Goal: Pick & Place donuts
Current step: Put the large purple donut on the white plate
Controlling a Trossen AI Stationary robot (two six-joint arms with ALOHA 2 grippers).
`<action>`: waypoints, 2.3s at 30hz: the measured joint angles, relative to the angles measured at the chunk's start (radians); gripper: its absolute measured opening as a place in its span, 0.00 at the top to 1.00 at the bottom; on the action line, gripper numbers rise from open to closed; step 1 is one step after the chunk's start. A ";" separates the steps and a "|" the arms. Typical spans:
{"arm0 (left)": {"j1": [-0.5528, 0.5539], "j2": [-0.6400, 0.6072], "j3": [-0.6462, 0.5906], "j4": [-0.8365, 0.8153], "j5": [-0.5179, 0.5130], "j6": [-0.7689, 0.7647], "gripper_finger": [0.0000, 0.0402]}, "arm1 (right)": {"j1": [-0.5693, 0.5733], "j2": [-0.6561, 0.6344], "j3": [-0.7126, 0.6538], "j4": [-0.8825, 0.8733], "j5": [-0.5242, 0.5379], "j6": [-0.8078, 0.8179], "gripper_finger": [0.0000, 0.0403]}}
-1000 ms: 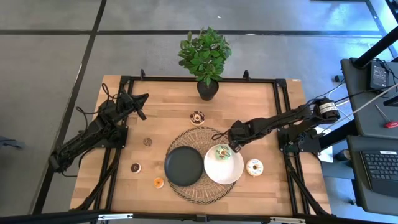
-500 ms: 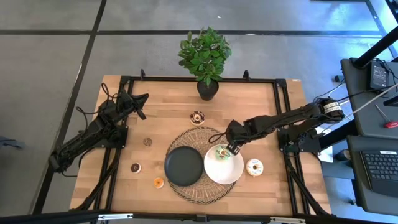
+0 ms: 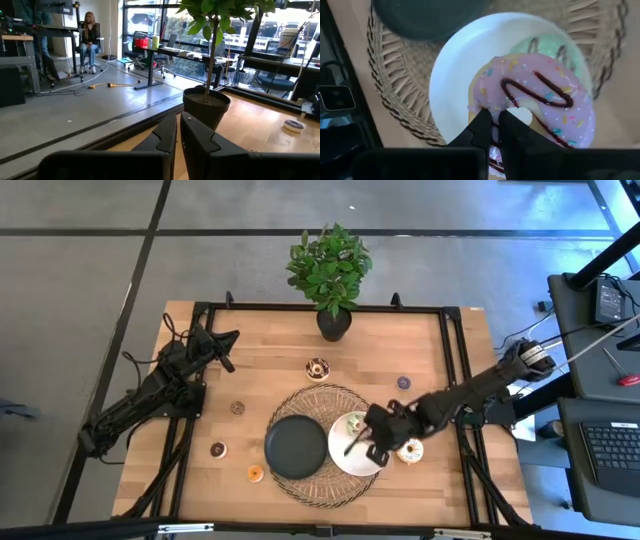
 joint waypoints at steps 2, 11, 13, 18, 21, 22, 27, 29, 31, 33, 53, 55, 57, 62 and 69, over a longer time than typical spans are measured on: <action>0.000 0.000 0.000 0.000 0.000 0.000 0.95 | 0.035 0.023 0.000 0.019 0.026 0.029 0.93; 0.000 0.000 0.000 0.007 0.000 0.000 0.95 | 0.092 0.161 0.000 0.106 0.030 0.080 0.93; 0.000 0.000 0.000 0.006 0.000 0.000 0.95 | 0.092 0.190 0.000 0.130 0.024 0.080 0.93; 0.000 0.000 0.000 0.006 0.000 0.000 0.95 | 0.091 0.237 -0.001 0.189 -0.009 0.083 0.93; 0.000 0.000 0.000 0.006 0.000 0.000 0.95 | 0.090 0.254 -0.001 0.203 -0.011 0.083 0.93; 0.000 0.000 0.000 0.006 0.000 0.000 0.95 | 0.090 0.260 -0.001 0.204 -0.011 0.083 0.93; 0.000 0.000 0.000 0.006 0.000 0.000 0.95 | 0.090 0.273 -0.001 0.212 -0.011 0.081 0.93; 0.000 0.000 0.000 0.006 0.000 0.000 0.95 | 0.090 0.274 -0.001 0.214 -0.012 0.076 0.93; 0.000 0.000 0.000 0.006 0.000 0.000 0.95 | 0.090 0.274 -0.001 0.225 -0.012 0.076 0.93; 0.000 0.000 0.000 0.006 0.000 0.000 0.95 | 0.090 0.274 -0.001 0.231 -0.012 0.075 0.93; 0.000 0.000 0.000 0.006 0.000 0.000 0.95 | 0.073 0.264 -0.001 0.210 -0.031 0.053 0.68; 0.000 0.000 0.000 0.006 0.000 0.000 0.95 | 0.069 0.248 -0.001 0.200 -0.031 0.053 0.68; 0.000 0.000 0.000 0.006 0.000 0.000 0.95 | 0.064 0.233 -0.001 0.192 -0.031 0.053 0.68; 0.000 0.000 0.000 0.006 0.000 0.000 0.95 | 0.048 0.223 -0.001 0.196 -0.070 0.052 0.68; 0.000 0.000 0.000 0.006 0.000 0.000 0.95 | 0.049 0.222 -0.001 0.196 -0.093 0.049 0.67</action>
